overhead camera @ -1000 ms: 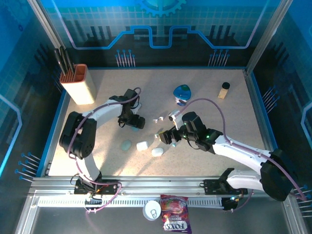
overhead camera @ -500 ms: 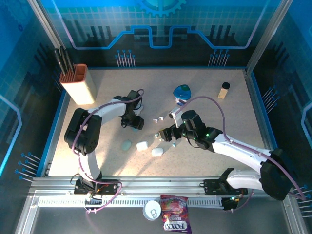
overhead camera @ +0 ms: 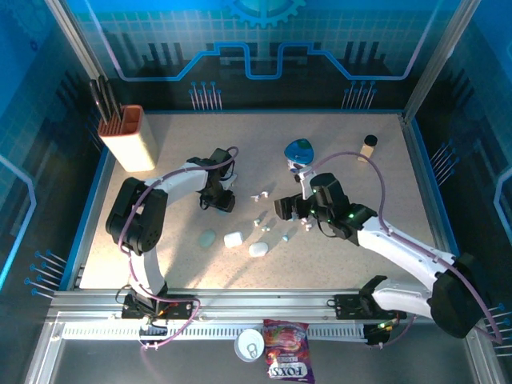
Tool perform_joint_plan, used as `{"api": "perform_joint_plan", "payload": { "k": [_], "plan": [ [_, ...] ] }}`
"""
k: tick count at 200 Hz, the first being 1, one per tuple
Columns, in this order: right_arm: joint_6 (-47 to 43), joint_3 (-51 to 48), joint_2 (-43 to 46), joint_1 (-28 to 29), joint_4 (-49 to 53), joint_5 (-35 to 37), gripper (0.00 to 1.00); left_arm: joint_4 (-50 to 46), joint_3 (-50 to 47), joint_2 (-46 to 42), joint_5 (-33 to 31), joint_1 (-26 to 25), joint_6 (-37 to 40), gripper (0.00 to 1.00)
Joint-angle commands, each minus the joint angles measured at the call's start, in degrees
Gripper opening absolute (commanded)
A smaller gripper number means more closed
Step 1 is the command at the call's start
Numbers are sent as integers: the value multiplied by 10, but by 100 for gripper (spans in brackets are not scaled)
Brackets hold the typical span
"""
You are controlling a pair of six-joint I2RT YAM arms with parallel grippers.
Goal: Insert wireless bluetooth earbuds into charging case
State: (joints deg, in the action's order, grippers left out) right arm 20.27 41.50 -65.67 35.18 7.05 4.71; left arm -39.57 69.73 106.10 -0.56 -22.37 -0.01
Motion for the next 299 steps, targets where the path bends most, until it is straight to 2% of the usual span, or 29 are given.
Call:
{"api": "perform_joint_plan", "payload": {
  "k": [1, 20, 53, 86, 111, 136, 153, 179, 229, 274, 299],
  "plan": [
    [66, 19, 18, -31, 34, -36, 100, 3, -6, -14, 17, -11, 9, 36],
    [107, 21, 14, -69, 38, -123, 100, 30, -21, -45, 60, -11, 26, 37],
    [146, 48, -2, -84, 72, -178, 100, 79, -44, -98, 148, -12, 63, 37],
    [178, 82, -35, -87, 113, -218, 100, 98, -48, -139, 201, -17, 115, 37],
    [214, 86, -63, -93, 103, -276, 97, 126, -65, -178, 263, -32, 181, 36],
    [265, 72, -86, -93, 42, -335, 90, 178, -101, -216, 307, -50, 238, 34],
    [308, 58, -99, -93, -6, -367, 84, 202, -118, -233, 316, -60, 259, 33],
    [335, 53, -117, -88, -51, -402, 79, 200, -123, -241, 318, -72, 280, 33],
    [337, 67, -163, -59, -74, -435, 63, 201, -124, -243, 319, -87, 282, 33],
    [338, 75, -183, -44, -72, -432, 52, 202, -130, -251, 315, -92, 287, 34],
    [339, 75, -177, -44, -68, -426, 36, 203, -134, -253, 316, -93, 291, 34]
  ]
}}
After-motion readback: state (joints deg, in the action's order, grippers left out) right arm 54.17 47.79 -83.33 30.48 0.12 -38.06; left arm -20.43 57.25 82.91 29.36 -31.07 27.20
